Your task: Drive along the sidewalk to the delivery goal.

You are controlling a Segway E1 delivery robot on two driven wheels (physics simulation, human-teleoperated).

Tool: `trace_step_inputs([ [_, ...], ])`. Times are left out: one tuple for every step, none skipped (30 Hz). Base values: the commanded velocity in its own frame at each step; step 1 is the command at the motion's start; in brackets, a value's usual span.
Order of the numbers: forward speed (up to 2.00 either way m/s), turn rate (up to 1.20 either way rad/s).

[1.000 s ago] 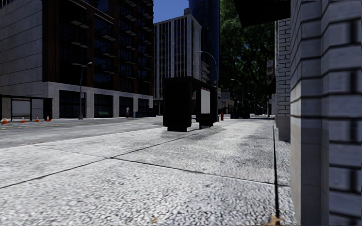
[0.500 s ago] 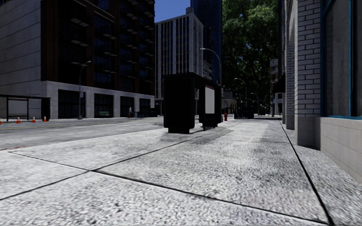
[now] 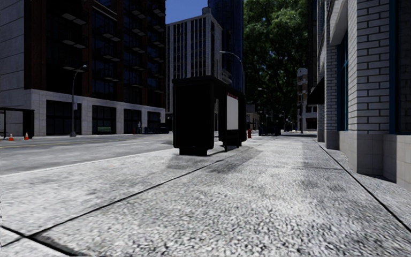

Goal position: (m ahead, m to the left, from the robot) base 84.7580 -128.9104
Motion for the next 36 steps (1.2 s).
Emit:
trace_step_inputs([
  [2.00,-0.44],
  [2.00,-0.44],
  [2.00,-0.47],
  [2.00,-0.47],
  [2.00,-0.55],
  [2.00,-0.57],
  [2.00,-0.58],
  [2.00,-0.58],
  [2.00,-0.58],
  [2.00,-0.58],
  [2.00,-0.58],
  [2.00,-0.58],
  [2.00,-0.58],
  [2.00,-0.58],
  [2.00,-0.58],
  [2.00,-0.58],
  [2.00,-0.58],
  [2.00,-0.58],
  [2.00,-0.58],
  [2.00,-0.58],
  [2.00,-0.58],
  [2.00,-0.57],
  [2.00,-0.57],
  [2.00,-0.57],
  [2.00,-0.57],
  [2.00,-0.56],
  [2.00,-0.56],
  [2.00,-0.50],
  [2.00,-0.08],
  [2.00,0.00],
  [2.00,0.00],
  [2.00,0.00],
  [2.00,0.00],
  [2.00,0.00],
  [2.00,0.00],
  [2.00,0.00],
])
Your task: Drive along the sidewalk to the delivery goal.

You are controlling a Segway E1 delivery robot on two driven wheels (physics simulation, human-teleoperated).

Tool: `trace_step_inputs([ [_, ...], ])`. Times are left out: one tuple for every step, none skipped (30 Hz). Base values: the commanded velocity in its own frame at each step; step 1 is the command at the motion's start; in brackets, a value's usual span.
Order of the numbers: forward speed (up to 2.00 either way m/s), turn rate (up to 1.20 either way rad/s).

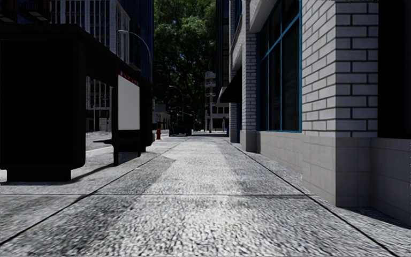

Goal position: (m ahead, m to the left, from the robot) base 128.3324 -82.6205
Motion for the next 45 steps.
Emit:
trace_step_inputs([
  [2.00,0.00],
  [2.00,0.00],
  [2.00,0.00],
  [2.00,0.00],
  [2.00,0.00],
  [2.00,0.00],
  [2.00,0.00],
  [2.00,0.00],
  [2.00,0.00],
  [2.00,0.00],
  [2.00,0.00],
  [2.00,0.00],
  [2.00,0.00],
  [2.00,0.00],
  [2.00,0.00],
  [2.00,0.00],
  [2.00,0.00],
  [2.00,0.00],
  [2.00,0.00],
  [2.00,0.00],
  [2.00,0.00],
  [2.00,0.00],
  [2.00,0.00],
  [2.00,0.00],
  [2.00,0.00],
  [2.00,0.00],
  [2.00,0.00],
  [2.00,0.00],
  [2.00,0.00],
  [2.00,0.00],
  [2.00,0.00],
  [2.00,0.00],
  [2.00,0.00],
  [2.00,0.00],
  [2.00,0.00],
  [2.00,0.00],
  [2.00,0.00],
  [2.00,0.00],
  [2.00,0.00],
  [2.00,0.00],
  [2.00,0.00],
  [2.00,0.00],
  [2.00,0.00],
  [2.00,0.00],
  [2.00,0.00],
])
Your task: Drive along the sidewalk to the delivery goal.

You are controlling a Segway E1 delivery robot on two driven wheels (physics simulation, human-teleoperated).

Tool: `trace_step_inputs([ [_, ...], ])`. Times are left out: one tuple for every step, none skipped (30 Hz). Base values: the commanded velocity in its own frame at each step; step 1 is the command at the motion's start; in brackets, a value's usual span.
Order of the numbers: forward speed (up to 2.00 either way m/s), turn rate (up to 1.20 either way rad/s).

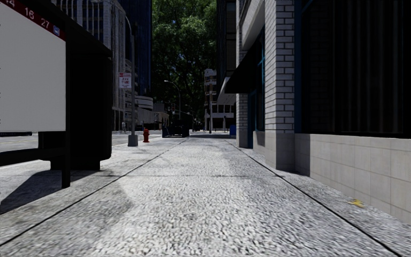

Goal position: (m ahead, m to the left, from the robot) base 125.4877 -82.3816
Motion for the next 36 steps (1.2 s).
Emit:
trace_step_inputs([
  [2.00,0.00],
  [2.00,0.00],
  [2.00,0.00],
  [2.00,0.00],
  [2.00,0.00],
  [2.00,0.00],
  [2.00,0.00],
  [2.00,0.00],
  [2.00,0.00],
  [2.00,0.00],
  [2.00,0.00],
  [2.00,0.00],
  [2.00,-0.07],
  [2.00,-0.10],
  [2.00,-0.11],
  [2.00,-0.11],
  [2.00,-0.11],
  [2.00,-0.11],
  [2.00,-0.11],
  [2.00,-0.11],
  [2.00,-0.12],
  [2.00,-0.12],
  [2.00,-0.12],
  [2.00,-0.12],
  [2.00,-0.12],
  [2.00,-0.12],
  [2.00,-0.12],
  [2.00,-0.12],
  [2.00,-0.17],
  [2.00,-0.20],
  [2.00,-0.20],
  [2.00,-0.20],
  [2.00,-0.21],
  [2.00,-0.21],
  [2.00,-0.21],
  [2.00,-0.21],
])
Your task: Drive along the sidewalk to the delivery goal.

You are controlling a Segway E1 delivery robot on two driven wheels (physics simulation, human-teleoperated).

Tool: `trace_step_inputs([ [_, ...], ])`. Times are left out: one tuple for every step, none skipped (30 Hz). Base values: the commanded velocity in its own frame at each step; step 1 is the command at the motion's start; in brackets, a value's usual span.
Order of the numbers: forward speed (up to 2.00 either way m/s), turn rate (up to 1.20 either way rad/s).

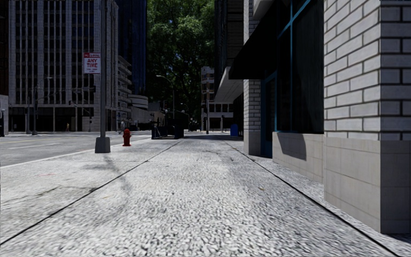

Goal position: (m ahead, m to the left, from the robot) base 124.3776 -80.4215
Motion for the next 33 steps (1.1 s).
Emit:
trace_step_inputs([
  [2.00,-0.21],
  [2.00,-0.21],
  [2.00,-0.21],
  [2.00,-0.21],
  [2.00,-0.21],
  [2.00,-0.21],
  [2.00,-0.21],
  [2.00,-0.21],
  [2.00,-0.21],
  [2.00,-0.21],
  [2.00,-0.21],
  [2.00,-0.21],
  [2.00,-0.21],
  [2.00,-0.21],
  [2.00,-0.21],
  [2.00,-0.21],
  [2.00,-0.21],
  [2.00,-0.21],
  [2.00,-0.21],
  [2.00,-0.21],
  [2.00,-0.21],
  [2.00,-0.21],
  [2.00,-0.21],
  [2.00,-0.21],
  [2.00,-0.21],
  [2.00,-0.21],
  [2.00,-0.21],
  [2.00,-0.21],
  [2.00,-0.21],
  [2.00,-0.21],
  [2.00,-0.06],
  [2.00,-0.06],
  [2.00,0.00],
])
